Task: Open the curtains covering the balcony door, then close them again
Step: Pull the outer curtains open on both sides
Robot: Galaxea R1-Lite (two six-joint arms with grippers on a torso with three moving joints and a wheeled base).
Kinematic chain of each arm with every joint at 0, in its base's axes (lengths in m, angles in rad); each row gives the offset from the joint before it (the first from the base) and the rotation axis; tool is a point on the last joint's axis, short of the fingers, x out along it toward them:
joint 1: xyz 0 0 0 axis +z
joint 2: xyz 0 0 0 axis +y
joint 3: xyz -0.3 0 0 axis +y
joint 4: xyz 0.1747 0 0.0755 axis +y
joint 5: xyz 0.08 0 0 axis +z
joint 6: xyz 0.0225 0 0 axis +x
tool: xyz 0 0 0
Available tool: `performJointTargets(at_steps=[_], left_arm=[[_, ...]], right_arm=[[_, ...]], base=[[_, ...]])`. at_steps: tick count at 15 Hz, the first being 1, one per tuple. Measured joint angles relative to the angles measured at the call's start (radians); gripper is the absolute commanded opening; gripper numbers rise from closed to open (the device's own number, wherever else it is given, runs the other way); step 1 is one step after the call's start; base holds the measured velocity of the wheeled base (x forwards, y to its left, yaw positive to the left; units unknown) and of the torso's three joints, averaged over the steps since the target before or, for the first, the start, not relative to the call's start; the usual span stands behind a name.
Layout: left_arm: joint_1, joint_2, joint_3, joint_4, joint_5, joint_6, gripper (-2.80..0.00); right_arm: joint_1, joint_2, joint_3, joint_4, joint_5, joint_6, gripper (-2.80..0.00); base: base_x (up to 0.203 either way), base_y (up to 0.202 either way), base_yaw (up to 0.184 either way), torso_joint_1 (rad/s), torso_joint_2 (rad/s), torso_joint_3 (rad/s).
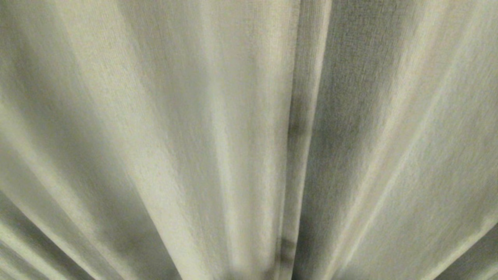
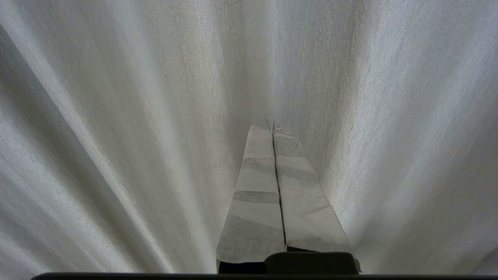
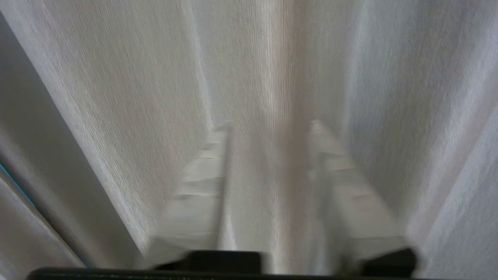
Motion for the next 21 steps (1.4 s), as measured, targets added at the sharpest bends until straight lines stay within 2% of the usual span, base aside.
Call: performJointTargets(at_steps=[5, 9, 13, 17, 21], left_arm=[[0.000, 0.000, 0.000, 0.000, 0.000, 0.000, -2.80], [0.000, 0.000, 0.000, 0.000, 0.000, 0.000, -2.80], [0.000, 0.000, 0.000, 0.000, 0.000, 0.000, -2.80], [0.000, 0.000, 0.000, 0.000, 0.000, 0.000, -2.80], [0.000, 0.000, 0.000, 0.000, 0.000, 0.000, -2.80]], right_arm=[[-0.024, 0.063, -0.022, -0.056, 0.001, -0.013, 0.00], [-0.051, 0.144, -0.003, -0.221, 0.005, -0.101, 0.00], [-0.061, 0.238, 0.028, -0.401, 0.024, -0.145, 0.00], [-0.083, 0.349, -0.013, -0.436, 0.026, -0.147, 0.00], [-0.100, 0.489, -0.134, -0.460, 0.027, -0.142, 0.00]], base=[[0.000, 0.000, 0.000, 0.000, 0.00, 0.000], [0.000, 0.000, 0.000, 0.000, 0.00, 0.000], [0.000, 0.000, 0.000, 0.000, 0.00, 0.000], [0.000, 0.000, 0.000, 0.000, 0.00, 0.000], [0.000, 0.000, 0.000, 0.000, 0.00, 0.000]])
